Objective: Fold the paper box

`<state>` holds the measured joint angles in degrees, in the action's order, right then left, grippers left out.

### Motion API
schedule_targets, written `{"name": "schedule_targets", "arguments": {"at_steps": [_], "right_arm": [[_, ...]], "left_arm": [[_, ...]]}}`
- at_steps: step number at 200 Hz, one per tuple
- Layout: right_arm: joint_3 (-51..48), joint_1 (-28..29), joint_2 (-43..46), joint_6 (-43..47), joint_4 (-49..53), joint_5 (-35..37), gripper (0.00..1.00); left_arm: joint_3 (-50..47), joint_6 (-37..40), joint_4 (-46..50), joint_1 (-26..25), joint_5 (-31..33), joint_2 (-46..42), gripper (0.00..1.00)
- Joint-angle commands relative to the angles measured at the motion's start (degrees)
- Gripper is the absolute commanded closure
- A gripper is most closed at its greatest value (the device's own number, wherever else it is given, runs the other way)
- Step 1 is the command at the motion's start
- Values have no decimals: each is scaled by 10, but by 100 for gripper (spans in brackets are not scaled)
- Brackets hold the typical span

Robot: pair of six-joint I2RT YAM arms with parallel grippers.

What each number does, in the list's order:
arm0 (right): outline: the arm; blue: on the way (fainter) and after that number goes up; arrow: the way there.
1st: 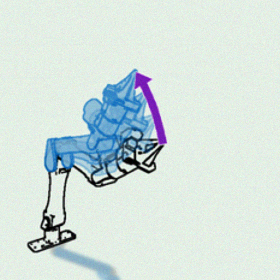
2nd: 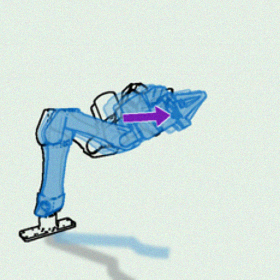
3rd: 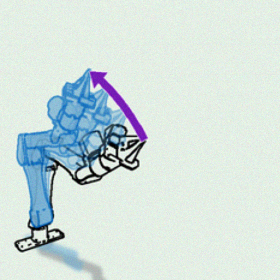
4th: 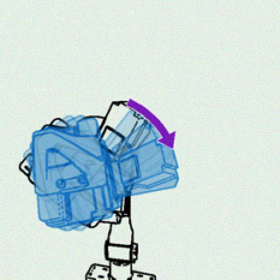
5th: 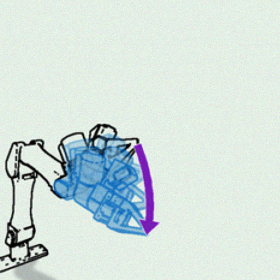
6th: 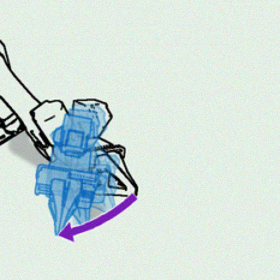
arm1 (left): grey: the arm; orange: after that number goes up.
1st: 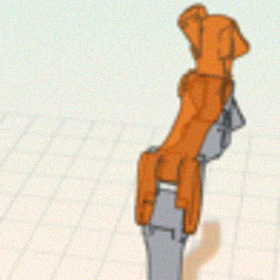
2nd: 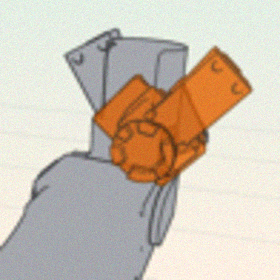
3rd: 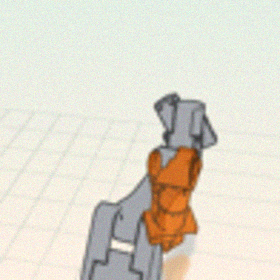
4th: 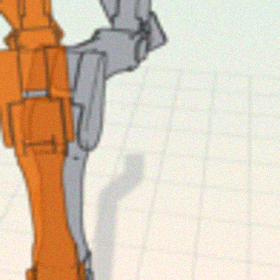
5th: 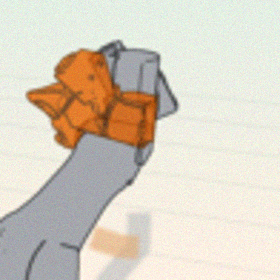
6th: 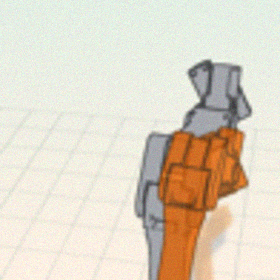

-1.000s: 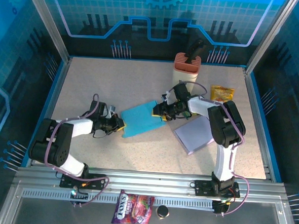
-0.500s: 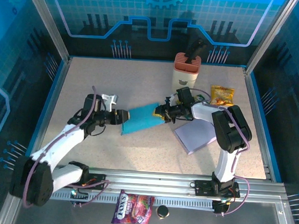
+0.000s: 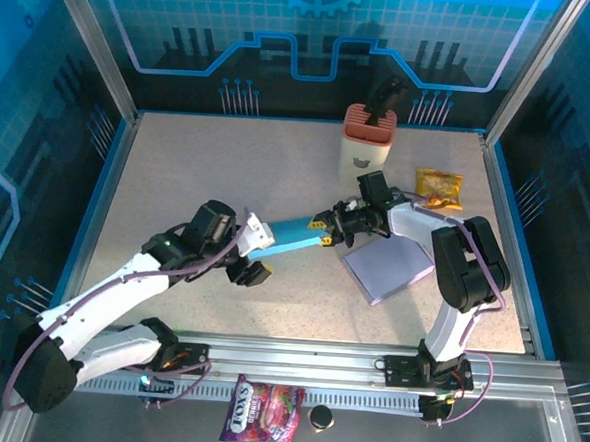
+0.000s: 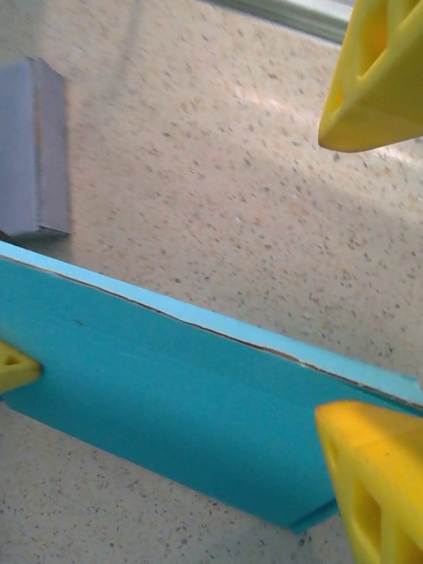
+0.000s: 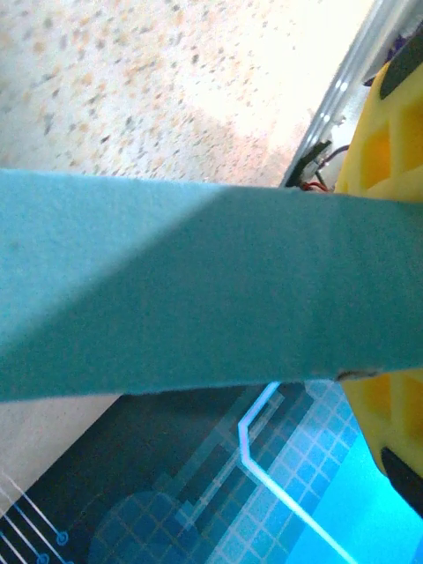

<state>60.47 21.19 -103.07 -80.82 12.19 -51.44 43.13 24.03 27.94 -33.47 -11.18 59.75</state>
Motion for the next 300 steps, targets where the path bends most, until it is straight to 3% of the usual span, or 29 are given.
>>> {"name": "schedule_targets", "arguments": {"at_steps": [1,88,131,211,260,300], "right_arm": [[25,-5,23,-9,77,-22,77],[-11,9,52,-31,127,-48,77],[-60,22,43,-95,63,-71,75],[-68,13,7,-145,6,-74,54],[-26,-21,28,-68,97,-35,35],[4,-56,81,-33,148,29,31]], "left_arm": [[24,70,19,-15,61,19,24],[13,111,-16,-32,109,67,22],[14,113,-20,-32,98,75,28],[23,96,-14,-32,62,100,44],[59,65,19,-19,17,142,55],[80,33,36,7,-17,166,57]]}}
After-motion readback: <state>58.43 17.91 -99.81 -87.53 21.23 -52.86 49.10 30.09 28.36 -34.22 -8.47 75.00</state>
